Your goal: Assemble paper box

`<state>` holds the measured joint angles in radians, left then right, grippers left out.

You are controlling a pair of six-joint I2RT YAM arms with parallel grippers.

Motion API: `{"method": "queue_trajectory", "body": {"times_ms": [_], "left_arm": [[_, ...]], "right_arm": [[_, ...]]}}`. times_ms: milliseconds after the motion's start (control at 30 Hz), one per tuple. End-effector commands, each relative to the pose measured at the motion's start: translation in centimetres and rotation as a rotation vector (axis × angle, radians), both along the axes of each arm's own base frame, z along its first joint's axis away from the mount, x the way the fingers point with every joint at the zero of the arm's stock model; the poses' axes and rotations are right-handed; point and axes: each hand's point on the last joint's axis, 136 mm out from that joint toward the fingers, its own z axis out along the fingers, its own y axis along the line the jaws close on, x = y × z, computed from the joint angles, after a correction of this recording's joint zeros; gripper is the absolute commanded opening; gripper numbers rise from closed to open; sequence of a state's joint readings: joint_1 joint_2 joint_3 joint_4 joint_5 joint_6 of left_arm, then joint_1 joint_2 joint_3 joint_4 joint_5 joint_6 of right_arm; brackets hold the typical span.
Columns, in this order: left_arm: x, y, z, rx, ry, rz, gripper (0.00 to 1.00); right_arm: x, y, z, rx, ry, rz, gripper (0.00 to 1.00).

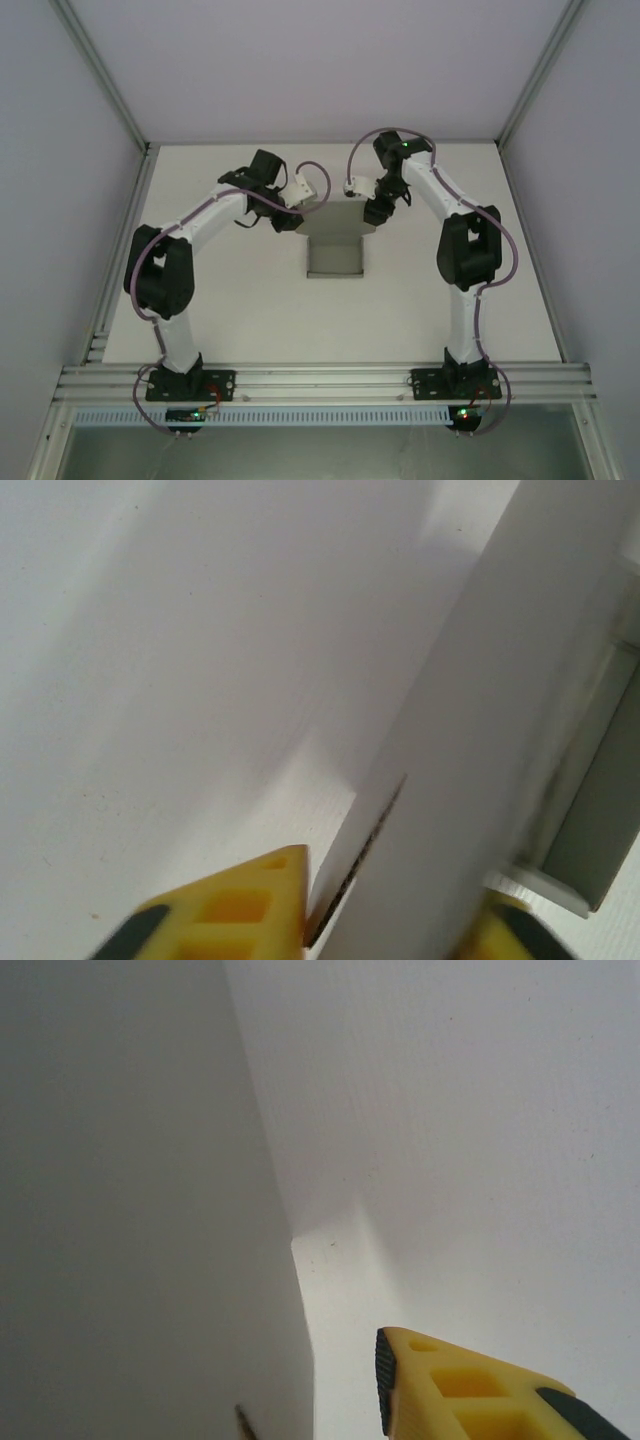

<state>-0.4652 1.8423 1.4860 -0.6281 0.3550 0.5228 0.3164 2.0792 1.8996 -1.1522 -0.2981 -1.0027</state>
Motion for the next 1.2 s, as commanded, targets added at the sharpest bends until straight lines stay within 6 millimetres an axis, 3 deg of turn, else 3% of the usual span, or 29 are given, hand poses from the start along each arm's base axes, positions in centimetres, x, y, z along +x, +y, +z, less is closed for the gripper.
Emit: {"method": "queue_trajectory", "body": {"times_ms": [0, 67, 133, 333, 433, 533, 667, 767, 900, 967, 1067, 1167], "left_arm": [[-0.2, -0.8, 0.5, -0.019, 0.001, -0.040, 0.09], [0.0, -0.8, 0.5, -0.017, -0.001, -0.031, 0.00], [0.5, -0.7, 0.7, -0.017, -0.012, -0.001, 0.00], [4.2, -1.2, 3.4, -0.123, -0.075, 0.250, 0.00], [7.0, -1.0, 4.4, -0.154, -0.093, 0.495, 0.00], [8.5, -1.3, 4.5, -0.143, -0.114, 0.660, 0.00], [9.4, -3.6, 3.9, -0.197, -0.059, 0.778, 0.00], [9.6, -4.6, 2.7, -0.195, -0.007, 0.831, 0.00], [8.3, -7.2, 2.1, -0.241, 0.079, 0.689, 0.00], [8.3, -6.1, 1.8, -0.178, 0.038, 0.677, 0.00], [7.5, -4.0, 1.7, -0.118, -0.010, 0.596, 0.00], [6.3, -1.6, 1.5, -0.130, 0.004, 0.556, 0.00]], "right_arm": [[-0.5, -0.3, 0.6, 0.000, 0.005, -0.008, 0.24], [-0.4, 0.0, 0.7, 0.012, 0.002, -0.015, 0.16], [0.2, 0.0, 0.9, 0.008, -0.023, -0.055, 0.10], [3.1, 0.5, 3.0, 0.051, -0.144, -0.271, 0.06], [5.0, 1.6, 4.4, 0.106, -0.155, -0.527, 0.02], [6.5, 2.5, 5.0, 0.138, -0.153, -0.791, 0.00], [8.0, 5.1, 5.5, 0.326, -0.129, -1.086, 0.00], [8.5, 6.5, 5.2, 0.388, -0.117, -1.211, 0.02], [9.1, 8.6, 5.7, 0.431, -0.094, -1.180, 0.01], [8.4, 9.1, 5.6, 0.410, -0.064, -1.099, 0.01], [7.4, 7.6, 4.5, 0.306, -0.050, -0.931, 0.01], [6.7, 4.3, 3.3, 0.236, 0.004, -0.872, 0.00]]}}
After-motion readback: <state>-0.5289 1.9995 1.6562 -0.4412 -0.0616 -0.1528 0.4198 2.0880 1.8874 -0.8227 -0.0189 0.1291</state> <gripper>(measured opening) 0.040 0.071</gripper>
